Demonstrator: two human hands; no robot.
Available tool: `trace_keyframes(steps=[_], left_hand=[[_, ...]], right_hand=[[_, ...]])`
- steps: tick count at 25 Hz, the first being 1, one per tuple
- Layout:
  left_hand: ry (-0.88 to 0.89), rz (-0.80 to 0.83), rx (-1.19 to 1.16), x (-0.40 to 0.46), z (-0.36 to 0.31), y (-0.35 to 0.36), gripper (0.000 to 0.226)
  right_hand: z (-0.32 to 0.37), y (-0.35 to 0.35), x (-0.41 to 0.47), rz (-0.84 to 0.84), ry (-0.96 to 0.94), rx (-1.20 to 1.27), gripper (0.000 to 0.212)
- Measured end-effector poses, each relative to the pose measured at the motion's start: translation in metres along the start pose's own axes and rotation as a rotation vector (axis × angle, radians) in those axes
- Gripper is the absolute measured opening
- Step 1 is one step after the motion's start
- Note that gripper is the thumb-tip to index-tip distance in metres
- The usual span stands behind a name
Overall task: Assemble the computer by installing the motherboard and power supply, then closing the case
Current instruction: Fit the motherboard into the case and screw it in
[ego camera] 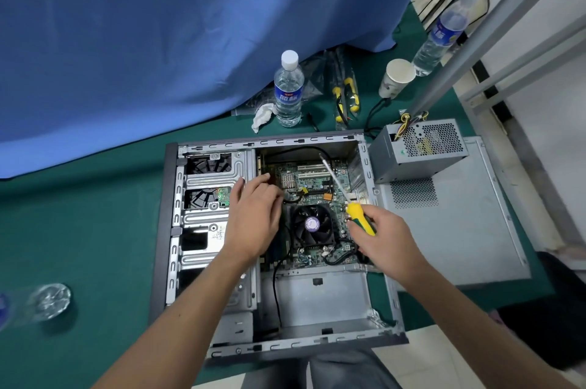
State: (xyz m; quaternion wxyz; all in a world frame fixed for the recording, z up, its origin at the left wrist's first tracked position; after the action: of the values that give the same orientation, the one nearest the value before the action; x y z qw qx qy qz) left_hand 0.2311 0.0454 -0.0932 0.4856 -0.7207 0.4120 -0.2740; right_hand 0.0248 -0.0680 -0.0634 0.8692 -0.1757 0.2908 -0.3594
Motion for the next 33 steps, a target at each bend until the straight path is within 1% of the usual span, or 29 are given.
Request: trace_keyframes(steps=[2, 3, 5, 6, 8, 9, 11, 15, 26, 33], left_hand=[[0.003, -0.037, -0.038, 0.001, 0.0, 0.002, 0.01], [0.007, -0.047, -0.044, 0.001, 0.0, 0.002, 0.009], [0.004, -0.056, -0.057, 0.001, 0.001, 0.002, 0.01], [-0.003, -0.056, -0.061, 0.001, 0.002, 0.001, 0.01], [-0.018, -0.072, -0.075, 0.0, 0.004, 0.0, 0.008], [-0.025, -0.08, -0.084, -0.001, 0.005, 0.0, 0.007], [-0.029, -0.078, -0.094, -0.001, 0.005, -0.001, 0.006], [0.019, -0.067, -0.055, -0.001, 0.005, 0.002, 0.009], [0.049, -0.07, -0.059, 0.0, 0.005, 0.002, 0.013], [0.031, -0.082, -0.077, 0.0, 0.006, 0.001, 0.014]], right_hand=[[0.003, -0.002, -0.001, 0.06, -0.051, -0.077, 0.007], [0.004, -0.005, -0.002, 0.101, -0.063, -0.094, 0.01], [0.008, -0.013, -0.003, 0.159, -0.088, -0.136, 0.032], [0.01, -0.017, -0.003, 0.163, -0.115, -0.186, 0.036], [0.016, -0.023, -0.002, 0.149, -0.174, -0.25, 0.033], [0.017, -0.025, -0.002, 0.141, -0.181, -0.24, 0.032], [0.019, -0.028, -0.003, 0.147, -0.176, -0.184, 0.031], [0.021, -0.025, -0.004, 0.172, -0.175, -0.135, 0.032], [0.025, -0.014, 0.0, 0.15, -0.155, -0.158, 0.032], [0.027, -0.014, 0.0, 0.128, -0.134, -0.155, 0.031]])
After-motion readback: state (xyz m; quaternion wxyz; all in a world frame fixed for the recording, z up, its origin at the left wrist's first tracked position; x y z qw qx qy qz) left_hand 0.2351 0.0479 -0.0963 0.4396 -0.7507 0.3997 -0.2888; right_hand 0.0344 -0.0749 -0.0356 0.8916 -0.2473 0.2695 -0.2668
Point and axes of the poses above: each hand's wrist, its own x-axis towards the middle knuckle, its own y-axis out of the palm, z = x × y, the point moved 5 cm from there along x, towards the middle knuckle, and after that the axes turned 5 degrees about x, right-handed, at the moved point
